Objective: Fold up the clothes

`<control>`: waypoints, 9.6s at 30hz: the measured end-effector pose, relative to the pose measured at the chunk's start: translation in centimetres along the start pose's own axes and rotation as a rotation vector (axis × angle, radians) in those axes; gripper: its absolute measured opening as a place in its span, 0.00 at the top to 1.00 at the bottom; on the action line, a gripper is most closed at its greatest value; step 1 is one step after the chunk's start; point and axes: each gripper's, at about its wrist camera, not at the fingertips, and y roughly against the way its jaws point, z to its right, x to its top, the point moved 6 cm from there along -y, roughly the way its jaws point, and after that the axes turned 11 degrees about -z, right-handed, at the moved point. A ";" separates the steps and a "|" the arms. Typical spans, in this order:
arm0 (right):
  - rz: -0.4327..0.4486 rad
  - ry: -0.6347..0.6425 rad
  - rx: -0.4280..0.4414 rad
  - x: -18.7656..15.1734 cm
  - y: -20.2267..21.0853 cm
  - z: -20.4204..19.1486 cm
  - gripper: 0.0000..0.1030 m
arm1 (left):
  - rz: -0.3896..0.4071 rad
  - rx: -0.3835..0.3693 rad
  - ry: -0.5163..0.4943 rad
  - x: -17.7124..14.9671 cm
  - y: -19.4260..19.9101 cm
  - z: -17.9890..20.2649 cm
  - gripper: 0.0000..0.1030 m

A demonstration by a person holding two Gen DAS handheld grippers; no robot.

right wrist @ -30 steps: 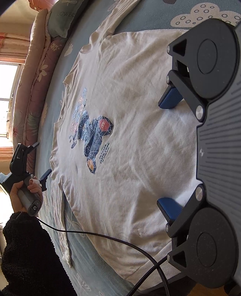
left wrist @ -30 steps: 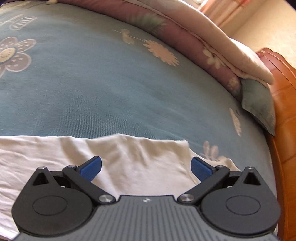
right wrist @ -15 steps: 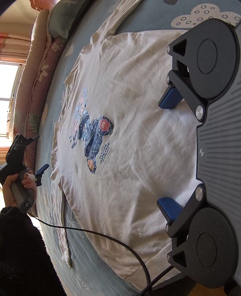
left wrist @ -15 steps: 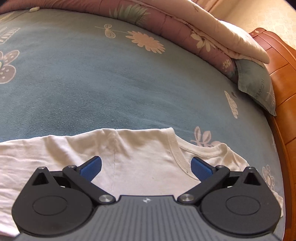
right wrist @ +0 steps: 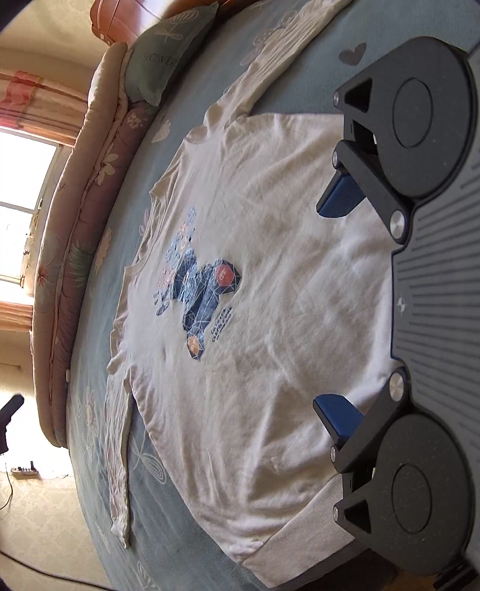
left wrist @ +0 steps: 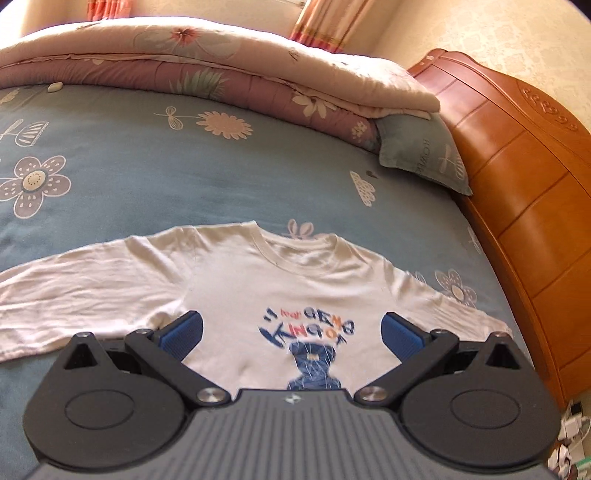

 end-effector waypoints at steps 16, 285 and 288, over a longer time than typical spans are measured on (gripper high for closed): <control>-0.036 -0.190 0.065 -4.3 -0.8 1.5 0.00 | -0.047 0.111 -0.097 -17.8 -8.7 1.7 0.01; 0.025 -0.245 0.038 -5.8 -0.1 2.1 0.00 | -0.128 -0.186 0.053 -16.5 -11.5 5.6 0.01; 0.027 -0.247 0.039 -5.8 -0.1 2.2 0.00 | -0.091 -0.141 -0.026 -15.0 -10.3 6.1 0.01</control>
